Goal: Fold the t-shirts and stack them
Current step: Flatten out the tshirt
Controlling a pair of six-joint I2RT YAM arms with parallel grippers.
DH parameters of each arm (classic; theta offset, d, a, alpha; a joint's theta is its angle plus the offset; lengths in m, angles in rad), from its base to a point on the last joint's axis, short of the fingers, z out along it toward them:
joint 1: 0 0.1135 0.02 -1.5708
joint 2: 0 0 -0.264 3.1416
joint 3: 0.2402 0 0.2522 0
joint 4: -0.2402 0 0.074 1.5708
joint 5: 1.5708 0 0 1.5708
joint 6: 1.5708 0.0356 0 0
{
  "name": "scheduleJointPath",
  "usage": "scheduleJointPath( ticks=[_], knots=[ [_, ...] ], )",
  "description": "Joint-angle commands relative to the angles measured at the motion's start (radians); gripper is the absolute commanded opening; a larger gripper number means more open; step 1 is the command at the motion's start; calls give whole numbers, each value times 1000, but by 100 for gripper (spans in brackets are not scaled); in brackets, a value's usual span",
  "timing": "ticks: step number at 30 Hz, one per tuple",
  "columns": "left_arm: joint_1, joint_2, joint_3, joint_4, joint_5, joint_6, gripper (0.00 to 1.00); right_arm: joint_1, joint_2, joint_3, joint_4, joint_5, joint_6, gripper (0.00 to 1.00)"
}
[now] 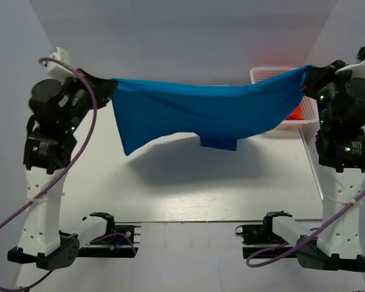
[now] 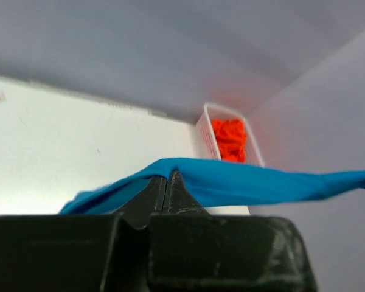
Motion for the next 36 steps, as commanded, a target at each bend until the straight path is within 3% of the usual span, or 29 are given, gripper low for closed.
scheduleJointPath(
  ticks=[1, 12, 25, 31, 36],
  knots=[
    [8, -49, 141, -71, -112, 24, 0, -2, -8, 133, 1, 78, -78, 0],
    [-2, -101, 434, -168, -172, 43, 0, 0, -76, 427, 1, 118, -249, 0],
    [-2, -219, 465, -168, -120, 43, 0, 3, -193, 486, 65, 91, -306, 0],
    [-2, -190, 337, -136, -129, 43, 0, 3, -191, 334, 99, 31, -274, 0],
    [-2, -179, 52, -24, -185, 20, 0, 1, -157, 85, 197, -99, -214, 0]
  ],
)
